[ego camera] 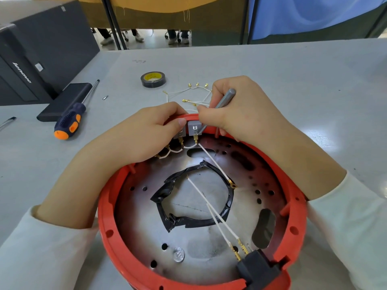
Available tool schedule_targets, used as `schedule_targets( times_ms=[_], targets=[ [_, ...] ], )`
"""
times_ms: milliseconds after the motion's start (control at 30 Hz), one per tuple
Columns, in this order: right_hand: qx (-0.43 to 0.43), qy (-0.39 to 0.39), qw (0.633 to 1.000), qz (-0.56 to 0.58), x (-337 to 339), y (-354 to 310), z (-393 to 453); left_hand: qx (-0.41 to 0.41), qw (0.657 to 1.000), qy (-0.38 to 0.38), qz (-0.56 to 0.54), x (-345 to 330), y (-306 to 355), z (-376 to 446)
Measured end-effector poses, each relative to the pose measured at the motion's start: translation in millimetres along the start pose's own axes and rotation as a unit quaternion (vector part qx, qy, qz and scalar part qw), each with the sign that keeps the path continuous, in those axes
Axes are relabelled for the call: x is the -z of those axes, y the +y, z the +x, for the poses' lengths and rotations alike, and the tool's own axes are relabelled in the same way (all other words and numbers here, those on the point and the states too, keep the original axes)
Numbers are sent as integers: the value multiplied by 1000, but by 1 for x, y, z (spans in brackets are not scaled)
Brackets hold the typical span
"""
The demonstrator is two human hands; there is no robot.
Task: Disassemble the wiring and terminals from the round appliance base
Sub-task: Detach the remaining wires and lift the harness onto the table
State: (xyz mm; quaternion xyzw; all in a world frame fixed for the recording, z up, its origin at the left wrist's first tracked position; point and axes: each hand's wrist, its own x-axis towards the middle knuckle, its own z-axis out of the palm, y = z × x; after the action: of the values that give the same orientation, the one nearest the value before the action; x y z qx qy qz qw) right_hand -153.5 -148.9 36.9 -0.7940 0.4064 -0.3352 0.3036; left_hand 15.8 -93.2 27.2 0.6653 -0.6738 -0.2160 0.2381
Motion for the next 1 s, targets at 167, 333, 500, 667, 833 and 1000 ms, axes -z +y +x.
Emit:
schedule_targets(
  times_ms=[167,333,500,667,833,1000],
  targets=[
    [-28,-21,998,48,1,-2,2,2,1000,-5,18,1,1,0],
    [-27,-57,998,-21,-1,-4,7,2,1000,0,17,1,2,1],
    [-18,17,1000,20,-1,0,3,7,1000,2,-5,2,0,0],
    [-4,17,999,29,-1,0,0,8,1000,2,-12,2,0,1],
    [11,15,1000,18,-1,1,-2,9,1000,3,-13,1,-1,1],
    [43,11,999,-20,-1,1,-5,6,1000,1,-4,1,-1,1]
  ],
)
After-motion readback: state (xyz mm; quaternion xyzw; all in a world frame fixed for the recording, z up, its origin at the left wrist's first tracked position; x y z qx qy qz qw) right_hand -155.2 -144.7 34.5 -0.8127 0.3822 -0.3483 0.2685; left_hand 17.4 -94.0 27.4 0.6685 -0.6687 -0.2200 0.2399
